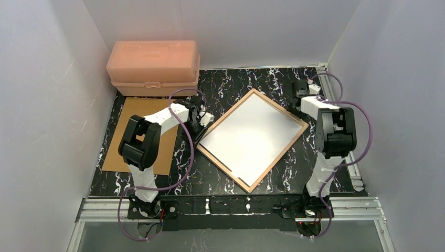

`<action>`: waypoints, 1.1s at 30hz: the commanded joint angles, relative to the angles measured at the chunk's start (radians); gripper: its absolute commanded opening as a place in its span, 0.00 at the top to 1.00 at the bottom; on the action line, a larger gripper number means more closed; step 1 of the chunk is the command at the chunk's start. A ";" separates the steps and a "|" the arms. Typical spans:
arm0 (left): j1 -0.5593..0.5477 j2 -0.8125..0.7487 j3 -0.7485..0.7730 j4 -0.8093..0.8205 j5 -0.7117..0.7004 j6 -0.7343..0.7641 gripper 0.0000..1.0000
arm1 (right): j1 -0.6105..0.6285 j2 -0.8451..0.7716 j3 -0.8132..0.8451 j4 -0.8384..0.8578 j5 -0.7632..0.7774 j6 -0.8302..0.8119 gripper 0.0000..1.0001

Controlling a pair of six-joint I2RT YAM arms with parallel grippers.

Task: Put the photo into the frame
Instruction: Adjust the photo frame item at the center of the board.

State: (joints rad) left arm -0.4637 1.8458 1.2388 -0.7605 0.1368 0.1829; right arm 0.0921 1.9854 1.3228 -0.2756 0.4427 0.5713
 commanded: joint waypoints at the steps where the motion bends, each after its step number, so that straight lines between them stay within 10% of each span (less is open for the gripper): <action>1: 0.008 0.058 0.107 0.094 -0.068 -0.029 0.71 | 0.019 -0.180 -0.213 -0.048 -0.043 0.080 0.48; 20: 0.041 0.361 0.618 -0.032 -0.074 -0.059 0.72 | 0.054 -0.721 -0.750 -0.190 -0.200 0.165 0.48; 33: 0.095 0.131 0.451 -0.164 0.007 -0.052 0.71 | 0.054 -0.766 -0.747 -0.240 -0.209 0.159 0.44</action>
State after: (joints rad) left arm -0.3798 2.0872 1.7485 -0.8661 0.1074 0.1364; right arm 0.1398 1.2186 0.5735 -0.4541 0.2806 0.7116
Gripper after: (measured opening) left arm 0.287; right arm 0.551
